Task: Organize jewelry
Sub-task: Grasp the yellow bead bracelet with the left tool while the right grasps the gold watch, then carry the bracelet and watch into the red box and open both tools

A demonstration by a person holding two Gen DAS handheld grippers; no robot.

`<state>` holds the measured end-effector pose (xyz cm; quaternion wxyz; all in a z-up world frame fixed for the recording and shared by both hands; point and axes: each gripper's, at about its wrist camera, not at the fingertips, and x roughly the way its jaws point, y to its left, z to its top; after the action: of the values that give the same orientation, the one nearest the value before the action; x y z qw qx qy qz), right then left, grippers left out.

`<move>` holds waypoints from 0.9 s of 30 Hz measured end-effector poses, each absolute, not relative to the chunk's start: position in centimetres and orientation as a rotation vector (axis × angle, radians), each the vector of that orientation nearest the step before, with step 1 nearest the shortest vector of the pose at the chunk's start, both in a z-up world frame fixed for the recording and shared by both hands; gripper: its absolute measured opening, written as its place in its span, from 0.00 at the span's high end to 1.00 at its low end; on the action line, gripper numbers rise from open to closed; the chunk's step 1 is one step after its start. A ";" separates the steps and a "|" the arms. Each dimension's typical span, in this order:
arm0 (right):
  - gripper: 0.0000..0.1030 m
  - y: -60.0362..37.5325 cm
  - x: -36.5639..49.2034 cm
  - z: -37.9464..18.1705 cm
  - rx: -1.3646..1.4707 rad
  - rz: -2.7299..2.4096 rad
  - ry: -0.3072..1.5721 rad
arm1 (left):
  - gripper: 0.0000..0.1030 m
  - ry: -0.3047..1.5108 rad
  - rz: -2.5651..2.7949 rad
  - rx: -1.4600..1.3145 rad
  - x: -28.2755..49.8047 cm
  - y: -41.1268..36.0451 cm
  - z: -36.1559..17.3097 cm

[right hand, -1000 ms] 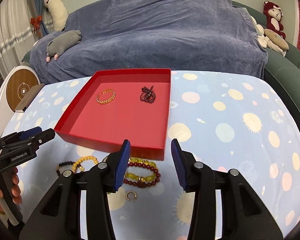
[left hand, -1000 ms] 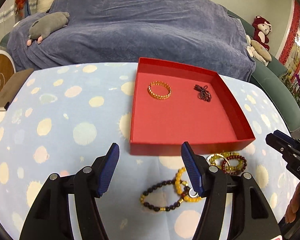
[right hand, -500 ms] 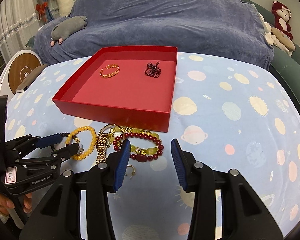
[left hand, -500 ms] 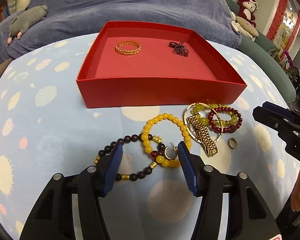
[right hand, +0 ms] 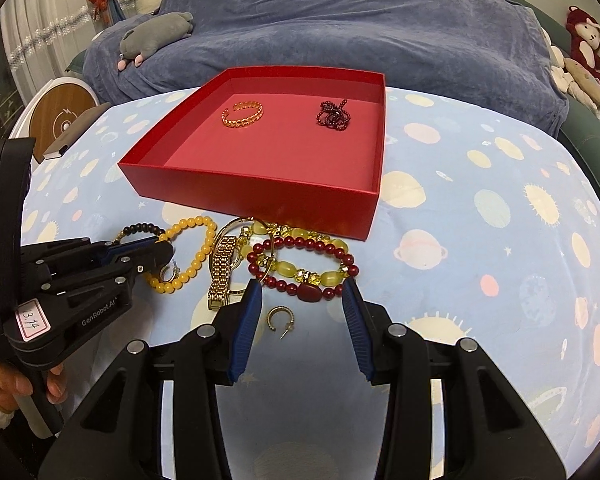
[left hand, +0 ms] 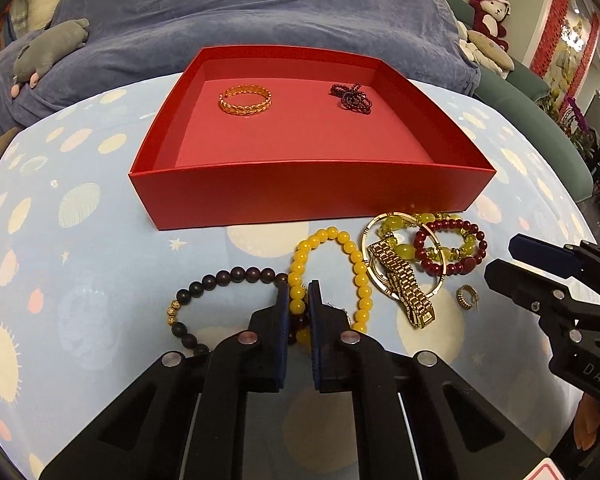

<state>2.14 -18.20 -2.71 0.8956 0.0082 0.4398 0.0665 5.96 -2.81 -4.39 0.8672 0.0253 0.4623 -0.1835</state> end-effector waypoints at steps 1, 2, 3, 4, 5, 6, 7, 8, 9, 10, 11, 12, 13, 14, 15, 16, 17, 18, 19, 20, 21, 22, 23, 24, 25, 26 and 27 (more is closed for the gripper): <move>0.61 -18.0 2.0 -2.8 0.012 0.145 0.914 | 0.94 0.966 -0.386 0.049 5.9 -2.7 -4.3; 0.62 -17.9 2.0 -2.9 0.008 0.150 0.916 | 0.94 0.963 -0.387 0.041 5.8 -2.5 -4.1; 0.62 -17.7 1.9 -2.9 0.007 0.154 0.918 | 0.94 0.959 -0.392 0.031 5.7 -2.3 -3.8; 0.62 -17.5 1.9 -3.0 0.008 0.161 0.919 | 0.94 0.952 -0.399 0.020 5.7 -2.1 -3.4; 0.62 -17.3 1.9 -3.0 0.010 0.172 0.921 | 0.94 0.944 -0.405 0.014 5.6 -2.0 -3.0; 0.63 -17.1 1.9 -3.0 0.012 0.182 0.922 | 0.94 0.934 -0.407 0.010 5.4 -1.8 -2.6; 0.64 -16.7 1.9 -3.0 0.015 0.195 0.923 | 0.94 0.927 -0.410 0.005 5.4 -1.7 -2.2; 0.66 -16.3 2.0 -3.0 0.016 0.207 0.924 | 0.94 0.921 -0.413 -0.001 5.3 -1.5 -1.9; 0.66 -15.9 2.1 -3.0 0.013 0.218 0.923 | 0.94 0.916 -0.415 -0.005 5.2 -1.3 -1.7; 0.67 -15.5 2.2 -2.9 0.007 0.225 0.920 | 0.94 0.913 -0.415 -0.006 5.2 -1.2 -1.5; 0.69 -15.0 2.3 -2.9 -0.001 0.229 0.921 | 0.94 0.912 -0.412 -0.006 5.1 -1.1 -1.4; 0.70 -14.7 2.5 -3.0 -0.006 0.233 0.924 | 0.94 0.915 -0.410 -0.005 5.2 -1.1 -1.4; 0.73 -14.5 2.6 -3.1 -0.003 0.238 0.929 | 0.94 0.920 -0.408 -0.005 5.2 -1.0 -1.5; 0.76 -14.3 2.9 -3.3 0.002 0.245 0.935 | 0.95 0.924 -0.405 -0.006 5.3 -0.9 -1.6; 0.78 -14.1 3.1 -3.5 0.001 0.248 0.941 | 0.95 0.929 -0.400 -0.006 5.3 -0.7 -1.7; 0.79 -13.9 3.3 -3.6 -0.002 0.249 0.946 | 0.94 0.932 -0.396 -0.006 5.4 -0.6 -1.8; 0.80 -13.7 3.6 -3.9 -0.003 0.250 0.951 | 0.94 0.937 -0.393 -0.007 5.4 -0.5 -1.9; 0.81 -13.6 3.8 -4.1 0.000 0.252 0.957 | 0.94 0.941 -0.391 -0.010 5.5 -0.3 -2.0; 0.83 -13.5 4.0 -4.3 0.004 0.256 0.963 | 0.94 0.944 -0.389 -0.011 5.5 -0.1 -2.1; 0.83 -13.4 4.2 -4.5 0.006 0.259 0.968 | 0.94 0.945 -0.387 -0.012 5.6 0.0 -2.1; 0.83 -13.2 4.3 -4.6 0.006 0.258 0.971 | 0.94 0.945 -0.386 -0.014 5.6 0.1 -2.1; 0.83 -13.1 4.5 -4.7 0.002 0.254 0.973 | 0.94 0.946 -0.385 -0.016 5.6 0.3 -2.2; 0.83 -13.1 4.7 -4.8 0.001 0.249 0.975 | 0.94 0.947 -0.384 -0.020 5.6 0.4 -2.2; 0.83 -13.1 4.9 -4.9 0.001 0.244 0.977 | 0.94 0.948 -0.385 -0.021 5.6 0.5 -2.2; 0.83 -13.2 5.1 -5.1 0.005 0.242 0.981 | 0.94 0.948 -0.386 -0.022 5.6 0.5 -2.2; 0.83 -13.2 5.2 -5.1 0.010 0.241 0.983 | 0.94 0.949 -0.386 -0.022 5.6 0.5 -2.2; 0.83 -13.3 5.3 -5.2 0.015 0.242 0.986 | 0.94 0.951 -0.386 -0.024 5.7 0.6 -2.2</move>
<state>5.31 -13.29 -5.21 0.8738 0.0071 0.4721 0.1159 5.66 0.59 -2.23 0.8712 -0.0113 0.4547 -0.1848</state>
